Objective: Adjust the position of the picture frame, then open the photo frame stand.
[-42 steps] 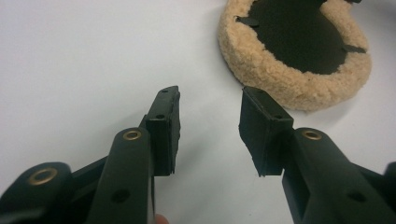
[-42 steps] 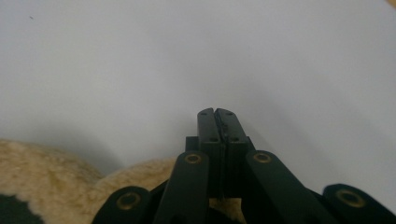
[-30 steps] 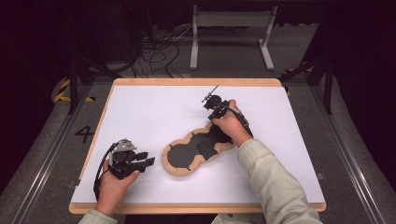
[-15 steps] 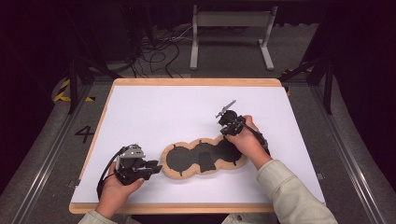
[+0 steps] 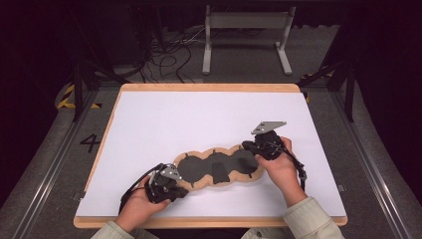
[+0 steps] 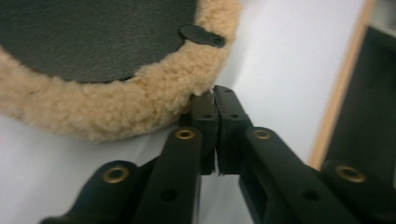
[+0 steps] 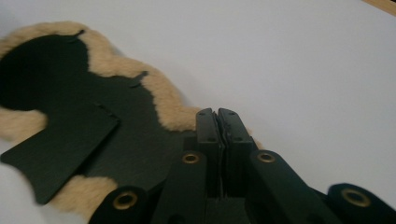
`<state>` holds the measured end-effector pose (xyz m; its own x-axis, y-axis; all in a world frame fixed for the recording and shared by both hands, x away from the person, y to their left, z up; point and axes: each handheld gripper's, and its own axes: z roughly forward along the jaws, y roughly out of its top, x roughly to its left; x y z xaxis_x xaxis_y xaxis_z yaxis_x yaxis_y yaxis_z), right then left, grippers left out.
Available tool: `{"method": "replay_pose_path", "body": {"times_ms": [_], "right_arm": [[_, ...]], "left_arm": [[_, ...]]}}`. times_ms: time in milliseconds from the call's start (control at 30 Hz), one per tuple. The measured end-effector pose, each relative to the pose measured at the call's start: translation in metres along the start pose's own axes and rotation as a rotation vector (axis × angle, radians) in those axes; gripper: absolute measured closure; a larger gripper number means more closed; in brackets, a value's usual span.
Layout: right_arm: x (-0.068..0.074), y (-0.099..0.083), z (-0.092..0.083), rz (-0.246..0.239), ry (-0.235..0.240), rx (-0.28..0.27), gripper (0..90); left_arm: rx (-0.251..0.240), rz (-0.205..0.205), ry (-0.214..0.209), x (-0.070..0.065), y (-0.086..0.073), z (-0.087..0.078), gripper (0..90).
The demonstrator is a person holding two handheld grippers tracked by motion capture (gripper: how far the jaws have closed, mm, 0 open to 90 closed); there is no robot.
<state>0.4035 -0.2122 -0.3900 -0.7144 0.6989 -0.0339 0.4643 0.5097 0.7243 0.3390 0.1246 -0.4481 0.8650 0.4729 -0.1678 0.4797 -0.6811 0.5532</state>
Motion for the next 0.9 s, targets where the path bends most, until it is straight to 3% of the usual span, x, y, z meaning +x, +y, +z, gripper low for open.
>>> {"method": "replay_pose_path", "body": {"times_ms": [67,300,367,500,667,800,900], "right_arm": [[0.002,-0.006,-0.005,0.01,0.016,-0.018,88.1],[0.011,-0.013,-0.02,-0.001,0.071,-0.019,89.0],[0.02,-0.016,-0.024,-0.014,0.094,-0.016,89.0],[0.03,-0.019,-0.025,-0.04,0.116,-0.009,89.0],[0.041,-0.023,-0.024,-0.059,0.152,-0.011,88.9],[0.048,-0.025,-0.021,-0.079,0.165,-0.002,89.0],[0.052,-0.026,-0.02,-0.085,0.175,-0.006,89.4]], "left_arm": [[-0.01,-0.021,0.03,0.005,0.002,0.001,87.9],[-0.05,-0.065,0.067,0.021,0.006,0.002,84.8],[-0.055,-0.018,0.06,0.021,0.008,-0.002,79.8],[-0.066,0.013,0.067,0.021,0.008,-0.014,73.2],[-0.16,0.008,0.102,0.026,0.012,-0.033,66.9],[-0.208,-0.001,0.131,0.029,0.012,-0.036,64.4],[-0.257,-0.045,0.168,0.032,0.01,-0.039,63.4]]}}
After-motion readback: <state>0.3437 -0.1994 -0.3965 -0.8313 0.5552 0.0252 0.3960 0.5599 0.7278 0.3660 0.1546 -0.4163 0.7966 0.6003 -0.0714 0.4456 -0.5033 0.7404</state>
